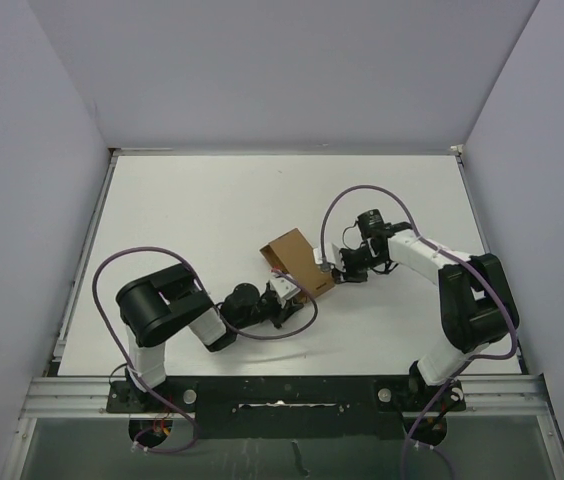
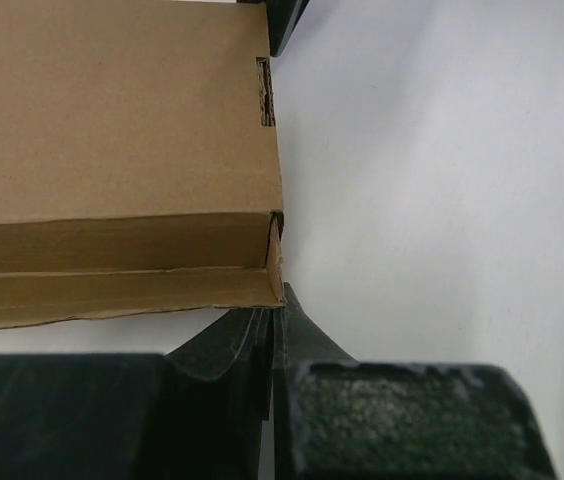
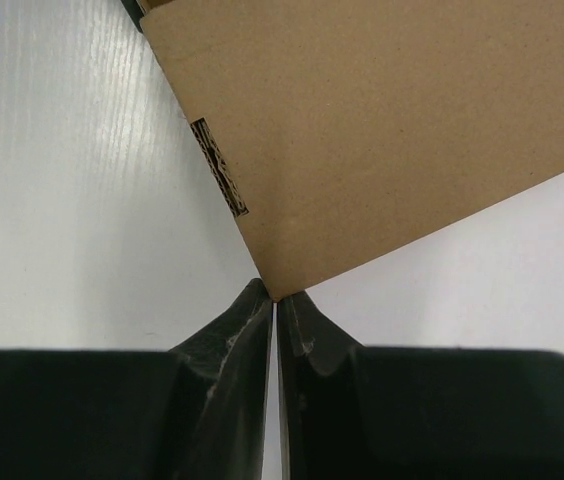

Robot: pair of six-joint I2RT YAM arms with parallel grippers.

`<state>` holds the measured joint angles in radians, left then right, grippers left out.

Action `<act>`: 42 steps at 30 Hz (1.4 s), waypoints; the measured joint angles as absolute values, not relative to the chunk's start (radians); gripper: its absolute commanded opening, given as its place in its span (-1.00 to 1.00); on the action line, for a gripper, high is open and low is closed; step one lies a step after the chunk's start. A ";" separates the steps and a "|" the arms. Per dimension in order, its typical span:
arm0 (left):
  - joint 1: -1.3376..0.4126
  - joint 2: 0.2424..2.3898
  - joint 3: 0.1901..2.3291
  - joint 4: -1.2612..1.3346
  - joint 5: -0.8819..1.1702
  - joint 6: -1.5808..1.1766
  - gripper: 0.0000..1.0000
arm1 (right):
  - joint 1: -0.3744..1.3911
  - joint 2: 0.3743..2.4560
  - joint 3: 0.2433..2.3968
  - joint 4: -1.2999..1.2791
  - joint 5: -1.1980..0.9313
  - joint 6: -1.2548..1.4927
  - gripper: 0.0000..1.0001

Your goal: Fold the paper box

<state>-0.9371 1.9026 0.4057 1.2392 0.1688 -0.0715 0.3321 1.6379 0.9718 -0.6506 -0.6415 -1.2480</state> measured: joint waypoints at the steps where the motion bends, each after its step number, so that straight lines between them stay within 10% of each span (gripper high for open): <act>1: -0.937 1.891 0.409 1.218 0.169 -0.073 -1.00 | 0.336 1.638 0.972 -0.650 -0.641 -1.248 -0.84; 42: -0.775 1.763 0.643 0.566 0.586 -0.443 -1.00 | 0.447 1.605 0.928 -0.531 -0.566 -1.203 -0.80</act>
<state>-0.7753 1.7634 0.6434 0.5655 0.5858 -0.4435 0.4469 1.6054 0.9276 -0.5312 -0.5663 -1.2026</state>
